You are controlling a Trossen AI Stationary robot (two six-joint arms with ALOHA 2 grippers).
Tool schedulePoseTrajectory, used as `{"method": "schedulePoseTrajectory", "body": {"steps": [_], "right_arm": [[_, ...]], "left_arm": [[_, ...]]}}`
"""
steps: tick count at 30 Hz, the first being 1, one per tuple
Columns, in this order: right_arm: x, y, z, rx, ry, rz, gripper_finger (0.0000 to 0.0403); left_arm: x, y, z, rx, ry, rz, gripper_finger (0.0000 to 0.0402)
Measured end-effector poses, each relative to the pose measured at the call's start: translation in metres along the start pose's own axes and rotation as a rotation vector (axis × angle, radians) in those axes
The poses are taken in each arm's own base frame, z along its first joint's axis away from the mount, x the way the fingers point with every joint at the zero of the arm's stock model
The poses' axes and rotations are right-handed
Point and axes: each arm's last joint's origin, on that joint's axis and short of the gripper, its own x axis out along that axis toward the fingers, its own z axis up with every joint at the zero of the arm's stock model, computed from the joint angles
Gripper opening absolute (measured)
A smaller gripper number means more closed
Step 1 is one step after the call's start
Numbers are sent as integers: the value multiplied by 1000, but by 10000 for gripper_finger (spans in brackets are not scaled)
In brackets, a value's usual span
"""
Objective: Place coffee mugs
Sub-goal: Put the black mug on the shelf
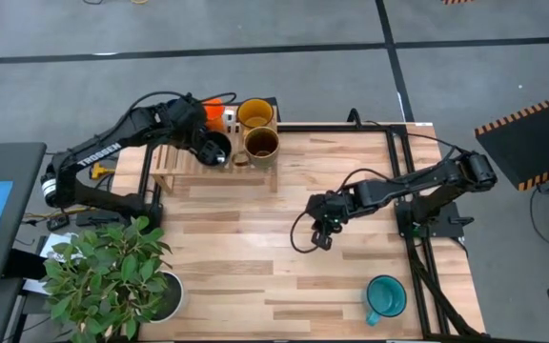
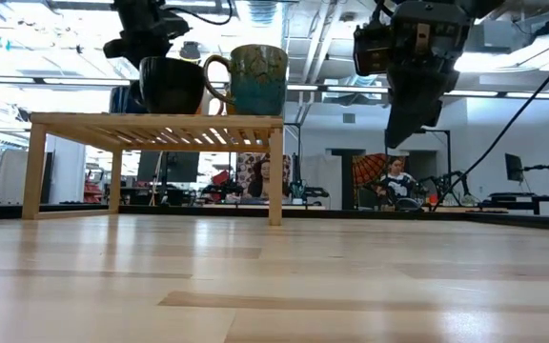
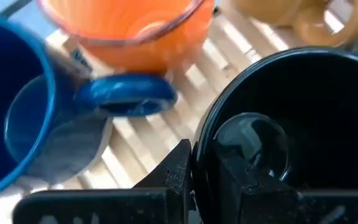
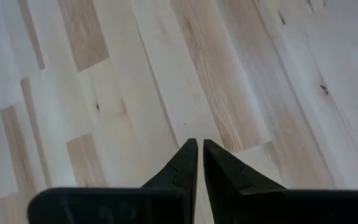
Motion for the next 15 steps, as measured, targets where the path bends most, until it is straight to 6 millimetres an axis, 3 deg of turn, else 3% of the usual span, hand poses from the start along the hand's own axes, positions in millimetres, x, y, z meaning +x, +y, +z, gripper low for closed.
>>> {"method": "schedulePoseTrajectory", "body": {"steps": [15], "right_arm": [[0, 1, 3, 1, -33, 18, 54]], "left_arm": [[-6, 0, 8, 51, -66, 7, 37]]}}
